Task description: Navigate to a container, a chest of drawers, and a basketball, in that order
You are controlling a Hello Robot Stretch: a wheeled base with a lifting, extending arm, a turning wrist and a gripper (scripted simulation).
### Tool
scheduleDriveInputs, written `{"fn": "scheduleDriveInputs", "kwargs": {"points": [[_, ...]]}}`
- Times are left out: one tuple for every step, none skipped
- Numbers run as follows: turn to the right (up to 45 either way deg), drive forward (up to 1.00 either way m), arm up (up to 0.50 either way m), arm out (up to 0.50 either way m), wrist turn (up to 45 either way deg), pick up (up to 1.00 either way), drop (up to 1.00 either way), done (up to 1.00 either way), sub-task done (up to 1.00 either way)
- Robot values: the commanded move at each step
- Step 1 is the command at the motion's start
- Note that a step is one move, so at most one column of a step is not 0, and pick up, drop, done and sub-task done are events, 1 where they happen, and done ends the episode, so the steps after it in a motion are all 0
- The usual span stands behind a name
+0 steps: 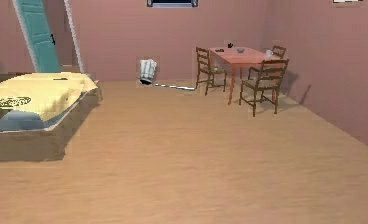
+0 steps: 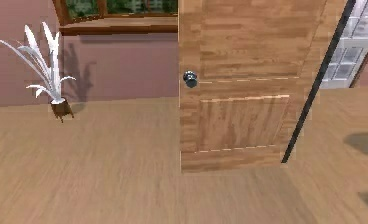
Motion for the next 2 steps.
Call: {"fn": "scheduleDriveInputs", "kwargs": {"points": [[-45.0, 0.00, 0.00, 0.00, 0.0, 0.00, 0.00, 0.00, 0.00], [0.0, 0.35, 0.00, 0.00, 0.0, 0.00, 0.00, 0.00, 0.00]]}}
